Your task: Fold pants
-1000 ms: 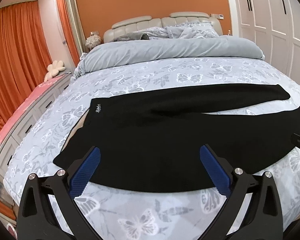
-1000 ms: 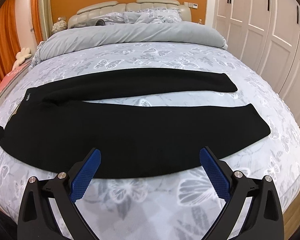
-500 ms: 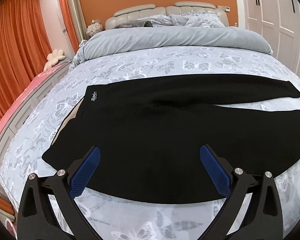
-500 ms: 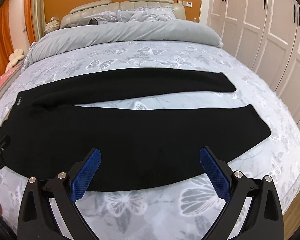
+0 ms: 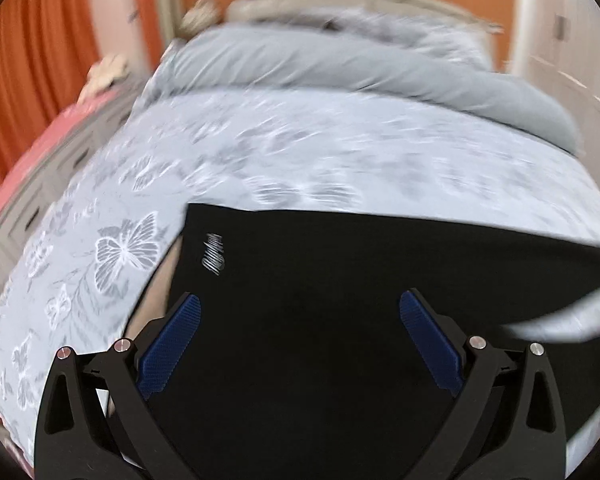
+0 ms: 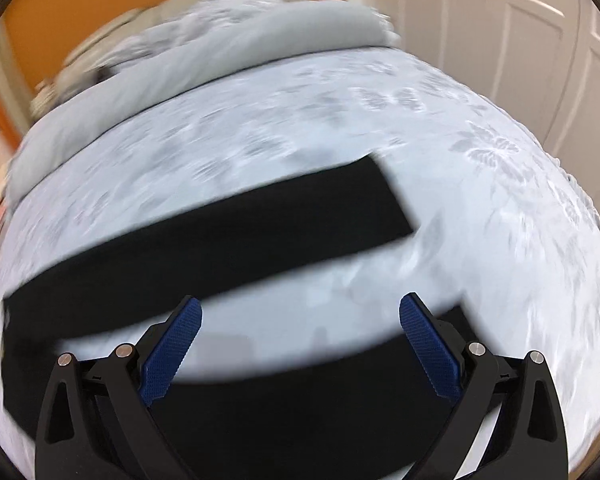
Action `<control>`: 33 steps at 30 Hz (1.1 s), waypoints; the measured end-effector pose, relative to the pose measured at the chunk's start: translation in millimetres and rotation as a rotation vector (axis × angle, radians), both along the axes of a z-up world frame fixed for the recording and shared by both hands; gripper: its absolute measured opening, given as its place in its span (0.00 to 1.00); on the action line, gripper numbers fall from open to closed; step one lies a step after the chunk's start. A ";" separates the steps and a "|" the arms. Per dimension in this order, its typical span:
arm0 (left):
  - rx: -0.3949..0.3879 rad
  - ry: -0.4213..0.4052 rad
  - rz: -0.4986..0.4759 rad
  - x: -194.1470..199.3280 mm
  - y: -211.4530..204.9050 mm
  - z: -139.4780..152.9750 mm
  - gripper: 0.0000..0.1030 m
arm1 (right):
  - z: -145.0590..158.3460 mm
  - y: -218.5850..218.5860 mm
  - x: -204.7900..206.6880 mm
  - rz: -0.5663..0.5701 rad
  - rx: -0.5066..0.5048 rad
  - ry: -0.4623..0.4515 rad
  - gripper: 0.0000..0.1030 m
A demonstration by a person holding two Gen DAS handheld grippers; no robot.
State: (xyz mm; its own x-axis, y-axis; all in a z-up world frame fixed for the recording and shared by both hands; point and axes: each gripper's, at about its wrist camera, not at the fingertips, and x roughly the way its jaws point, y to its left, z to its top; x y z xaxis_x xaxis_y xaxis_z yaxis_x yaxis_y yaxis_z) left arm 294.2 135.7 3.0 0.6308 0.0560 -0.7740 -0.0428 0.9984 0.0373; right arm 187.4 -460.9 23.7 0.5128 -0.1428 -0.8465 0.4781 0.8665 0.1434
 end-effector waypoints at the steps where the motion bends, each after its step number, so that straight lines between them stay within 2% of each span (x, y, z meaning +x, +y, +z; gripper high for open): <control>1: -0.016 0.029 0.035 21.9 10.9 -8.7 0.95 | -6.2 -14.1 12.3 -0.007 0.007 0.008 0.94; 3: -0.067 0.083 0.123 65.8 40.2 -30.2 0.95 | -19.9 -41.2 42.0 -0.026 -0.006 0.031 0.94; 5: -0.134 0.107 0.169 90.9 61.7 -46.4 0.95 | -31.2 -55.8 64.7 -0.005 0.012 0.043 0.94; 10: -0.306 0.221 0.252 132.6 91.7 -91.5 0.95 | -70.5 -82.1 110.8 -0.004 0.013 0.122 0.94; 11: -0.310 0.216 0.263 133.6 92.3 -95.0 0.95 | -77.5 -84.6 116.0 -0.013 0.013 0.131 0.94; 14: -0.248 0.171 0.255 140.5 84.8 -94.2 0.95 | -88.6 -81.2 123.2 -0.017 -0.007 0.121 0.92; 15: -0.229 0.168 0.255 143.9 84.2 -94.2 0.85 | -87.6 -76.1 123.2 0.001 -0.027 0.090 0.78; 16: -0.189 0.161 0.255 144.5 80.2 -92.3 0.52 | -85.1 -72.6 122.4 0.020 -0.032 0.073 0.55; 17: -0.182 0.163 0.246 146.7 81.1 -91.1 0.32 | -82.7 -72.2 122.6 0.036 -0.017 0.055 0.35; 18: -0.230 0.178 0.216 148.5 82.5 -90.0 0.15 | -79.7 -72.6 122.3 0.056 0.019 0.034 0.11; 19: -0.267 0.179 0.214 147.0 84.6 -86.7 0.12 | -70.8 -70.7 118.5 0.062 0.032 0.001 0.11; 23: -0.276 0.097 0.168 124.1 83.5 -52.5 0.09 | -25.4 -54.8 93.1 0.103 -0.046 -0.116 0.11; 28: -0.348 -0.011 0.066 57.6 90.8 3.2 0.08 | 38.4 -29.0 22.4 0.203 -0.077 -0.267 0.10; 31: -0.373 -0.051 0.021 -3.0 103.5 26.4 0.08 | 55.9 -14.1 -22.9 0.268 -0.113 -0.284 0.10; 33: -0.360 -0.043 0.007 -39.3 111.7 27.0 0.08 | 54.7 -8.3 -51.7 0.293 -0.140 -0.252 0.10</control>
